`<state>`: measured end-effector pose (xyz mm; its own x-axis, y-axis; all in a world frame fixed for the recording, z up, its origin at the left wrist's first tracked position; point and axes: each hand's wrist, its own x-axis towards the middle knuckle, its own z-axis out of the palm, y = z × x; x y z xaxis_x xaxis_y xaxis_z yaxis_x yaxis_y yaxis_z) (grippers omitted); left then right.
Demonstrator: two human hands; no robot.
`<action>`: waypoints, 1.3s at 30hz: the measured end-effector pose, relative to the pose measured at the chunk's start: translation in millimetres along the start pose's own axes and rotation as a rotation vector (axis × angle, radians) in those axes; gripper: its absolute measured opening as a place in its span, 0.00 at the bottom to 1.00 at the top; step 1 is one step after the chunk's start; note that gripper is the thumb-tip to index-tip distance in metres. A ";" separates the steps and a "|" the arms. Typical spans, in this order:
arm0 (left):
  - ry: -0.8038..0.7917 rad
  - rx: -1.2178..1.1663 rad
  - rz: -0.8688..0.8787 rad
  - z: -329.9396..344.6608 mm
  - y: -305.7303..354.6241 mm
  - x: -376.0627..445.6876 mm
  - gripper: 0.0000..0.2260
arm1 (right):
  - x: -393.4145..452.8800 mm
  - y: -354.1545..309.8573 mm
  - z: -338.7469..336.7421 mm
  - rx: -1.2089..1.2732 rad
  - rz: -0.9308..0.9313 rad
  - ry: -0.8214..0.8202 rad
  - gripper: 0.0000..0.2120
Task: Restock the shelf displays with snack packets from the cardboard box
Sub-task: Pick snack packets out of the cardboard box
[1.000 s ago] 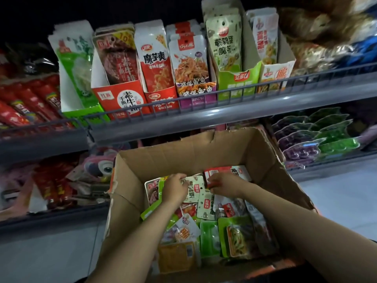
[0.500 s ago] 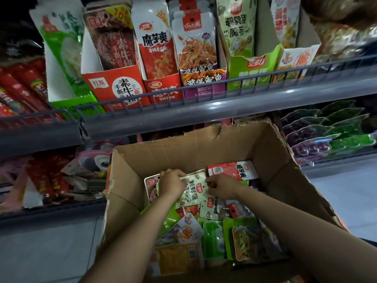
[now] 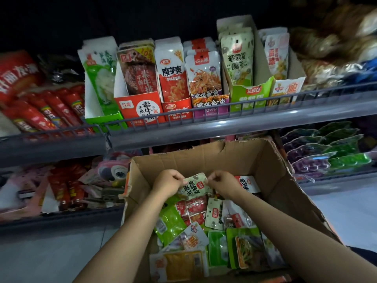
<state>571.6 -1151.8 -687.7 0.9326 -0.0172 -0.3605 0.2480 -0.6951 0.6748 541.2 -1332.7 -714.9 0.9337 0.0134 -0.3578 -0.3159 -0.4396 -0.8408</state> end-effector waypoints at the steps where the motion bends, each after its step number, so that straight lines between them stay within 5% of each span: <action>1: 0.021 -0.040 0.020 -5.9 3.7 -4.0 0.04 | -3.3 -7.1 -2.8 0.027 -0.031 0.025 0.07; 13: 0.240 -0.558 0.144 -50.3 57.8 -65.8 0.03 | -49.7 -91.5 -51.5 0.300 -0.251 0.077 0.05; 19: 0.203 -0.765 0.154 -57.7 105.2 -75.3 0.02 | -62.4 -121.1 -86.6 0.531 -0.296 0.118 0.08; 39: 0.159 -0.652 0.468 -74.8 261.1 -38.1 0.03 | -51.7 -195.5 -222.0 0.058 -0.545 0.581 0.07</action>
<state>620.5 -1278.9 -449.6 0.9914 -0.0656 0.1137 -0.1189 -0.0828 0.9894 592.1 -1446.8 -441.8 0.8928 -0.2641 0.3648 0.2167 -0.4582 -0.8620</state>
